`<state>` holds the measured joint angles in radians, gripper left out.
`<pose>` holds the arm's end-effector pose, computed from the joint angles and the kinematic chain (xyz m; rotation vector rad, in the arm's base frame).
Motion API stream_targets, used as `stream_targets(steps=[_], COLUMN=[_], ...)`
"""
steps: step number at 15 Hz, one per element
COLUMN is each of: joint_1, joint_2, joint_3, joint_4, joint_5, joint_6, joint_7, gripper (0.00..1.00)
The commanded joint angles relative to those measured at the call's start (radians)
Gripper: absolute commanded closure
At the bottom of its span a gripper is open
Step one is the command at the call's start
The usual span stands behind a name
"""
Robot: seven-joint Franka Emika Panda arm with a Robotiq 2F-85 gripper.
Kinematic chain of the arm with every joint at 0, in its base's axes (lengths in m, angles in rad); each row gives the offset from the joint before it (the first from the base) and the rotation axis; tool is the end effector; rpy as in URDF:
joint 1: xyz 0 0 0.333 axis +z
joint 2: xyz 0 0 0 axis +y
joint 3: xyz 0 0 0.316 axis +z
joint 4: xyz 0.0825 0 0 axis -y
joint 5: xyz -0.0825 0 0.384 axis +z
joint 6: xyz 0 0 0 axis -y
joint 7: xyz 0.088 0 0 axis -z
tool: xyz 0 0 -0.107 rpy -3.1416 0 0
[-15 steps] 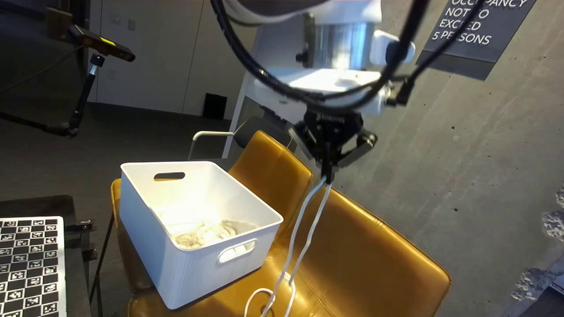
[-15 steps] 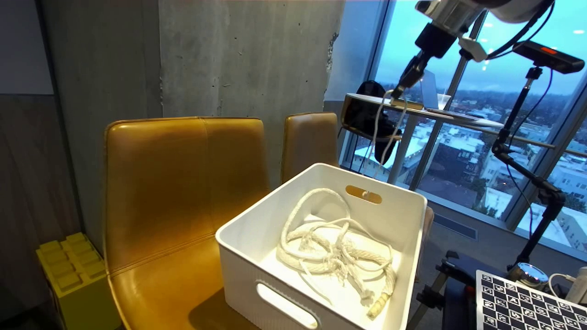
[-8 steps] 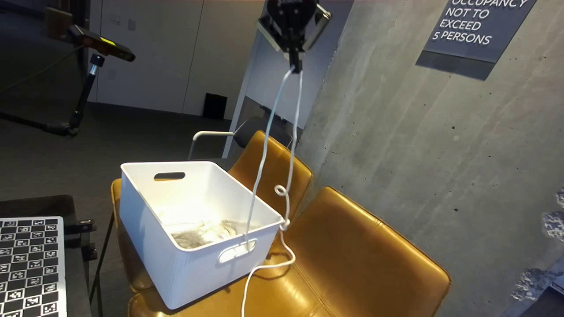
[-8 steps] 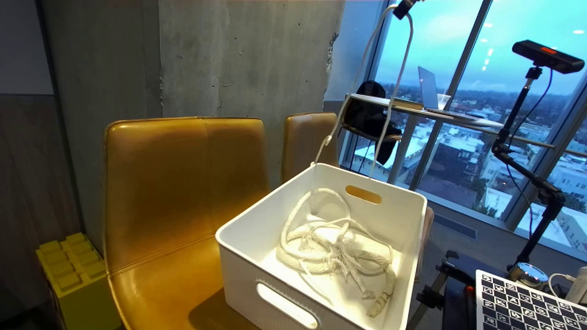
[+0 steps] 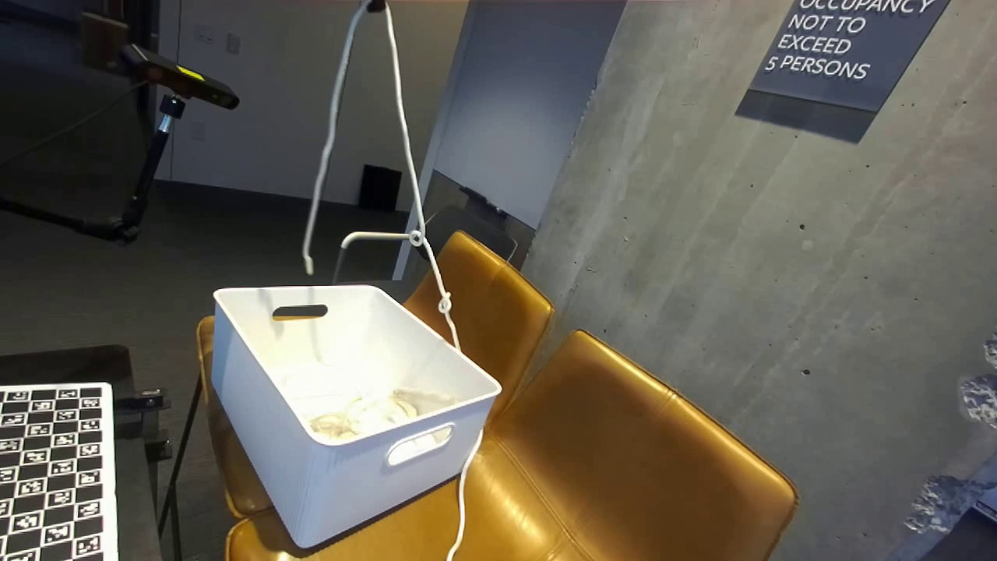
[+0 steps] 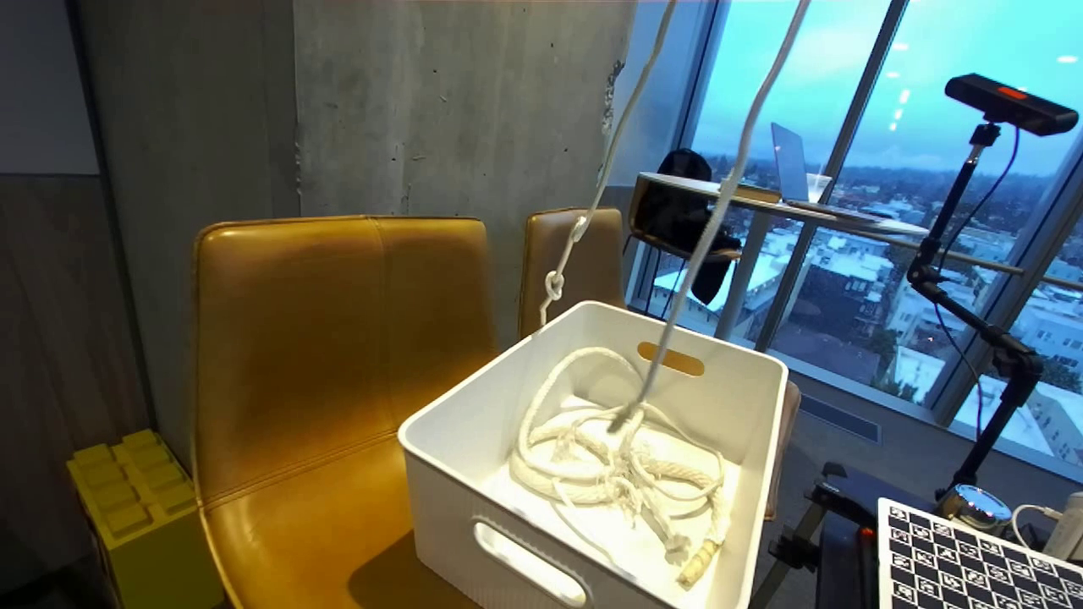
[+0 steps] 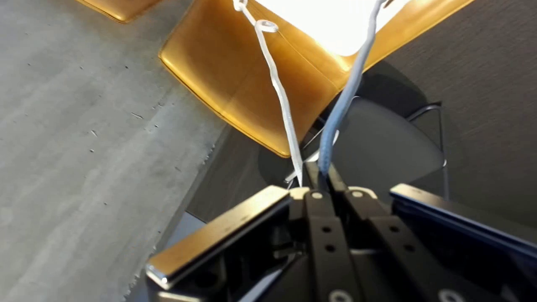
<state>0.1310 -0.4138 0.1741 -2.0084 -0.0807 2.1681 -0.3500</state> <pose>0.4425 0.1546 0.6836 2.6966 0.9645 0.8287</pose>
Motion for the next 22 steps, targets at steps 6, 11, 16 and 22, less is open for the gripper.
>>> stream_targets(steps=[6,11,16,22], joint_1=[0.087,0.075,0.029,-0.011], joint_2=[0.001,0.005,0.016,0.039], joint_3=[0.089,0.049,-0.058,-0.122], joint_4=[0.056,0.031,0.005,-0.082], joint_5=[-0.034,-0.027,-0.014,-0.015], joint_6=[-0.086,-0.067,-0.059,-0.043], joint_7=[0.146,0.129,0.087,0.068], gripper=[0.99,0.99,0.99,0.99])
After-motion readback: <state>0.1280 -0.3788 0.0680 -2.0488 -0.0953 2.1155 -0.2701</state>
